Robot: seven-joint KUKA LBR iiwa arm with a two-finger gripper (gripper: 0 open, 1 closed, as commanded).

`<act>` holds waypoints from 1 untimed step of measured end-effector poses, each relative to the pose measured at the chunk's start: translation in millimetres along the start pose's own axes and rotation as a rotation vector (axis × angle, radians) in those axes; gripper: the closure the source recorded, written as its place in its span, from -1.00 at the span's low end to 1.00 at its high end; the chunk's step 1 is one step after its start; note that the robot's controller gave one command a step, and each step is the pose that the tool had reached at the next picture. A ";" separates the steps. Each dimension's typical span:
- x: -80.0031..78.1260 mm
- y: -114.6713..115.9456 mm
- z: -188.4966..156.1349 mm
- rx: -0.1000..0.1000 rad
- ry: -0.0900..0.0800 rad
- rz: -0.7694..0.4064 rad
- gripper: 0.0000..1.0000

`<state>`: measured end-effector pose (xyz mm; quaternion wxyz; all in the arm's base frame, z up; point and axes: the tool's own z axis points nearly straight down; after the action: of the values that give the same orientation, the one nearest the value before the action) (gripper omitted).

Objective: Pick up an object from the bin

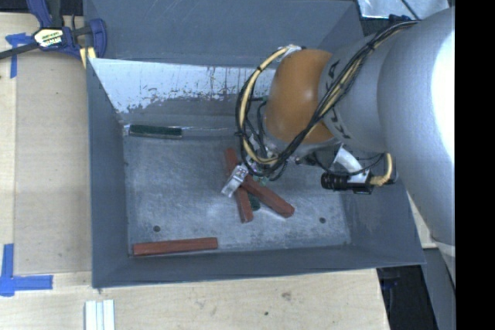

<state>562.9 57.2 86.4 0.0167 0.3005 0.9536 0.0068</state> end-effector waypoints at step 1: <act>8.9 2.7 7.4 0.005 0.007 -0.046 1.00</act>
Offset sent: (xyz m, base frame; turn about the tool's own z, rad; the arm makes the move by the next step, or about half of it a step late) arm 0.0000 0.0000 0.0000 0.0000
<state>557.4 64.6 78.8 0.0125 0.2784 0.9604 0.0050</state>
